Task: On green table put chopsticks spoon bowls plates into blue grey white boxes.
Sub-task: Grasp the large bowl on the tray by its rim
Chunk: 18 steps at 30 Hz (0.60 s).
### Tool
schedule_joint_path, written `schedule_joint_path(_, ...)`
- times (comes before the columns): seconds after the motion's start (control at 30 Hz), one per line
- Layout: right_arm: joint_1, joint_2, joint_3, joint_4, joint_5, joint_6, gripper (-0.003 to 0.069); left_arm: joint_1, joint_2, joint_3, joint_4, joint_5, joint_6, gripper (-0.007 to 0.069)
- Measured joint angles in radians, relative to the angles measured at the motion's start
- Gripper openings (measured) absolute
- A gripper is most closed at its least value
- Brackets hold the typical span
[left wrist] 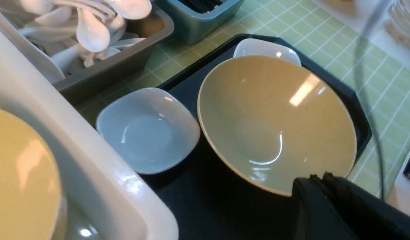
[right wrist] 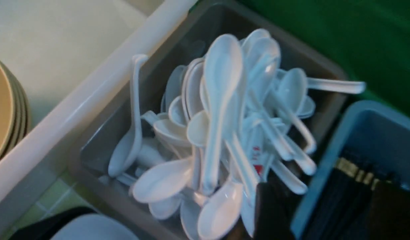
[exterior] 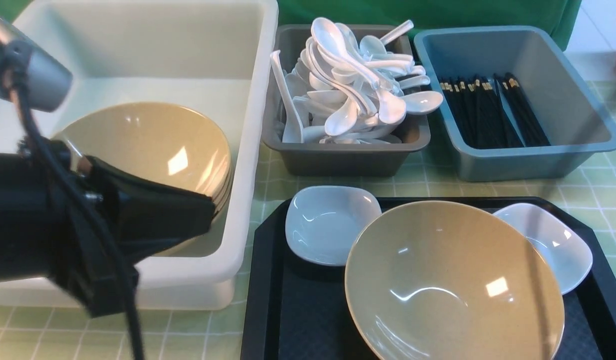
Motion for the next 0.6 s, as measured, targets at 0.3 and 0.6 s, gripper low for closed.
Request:
schedule_joint_path(0.3,0.017,-0.387,0.545,0.025,0.094,-0.049,0.0047,0.000,0.216,0.047,-0.206,-0.113,0.001,0.0004)
schedule_joint_path(0.6,0.023,-0.722,1.023,0.182,-0.083,-0.157,0.0022,-0.144,0.504,-0.074,-0.180,-0.086,-0.067,0.0277)
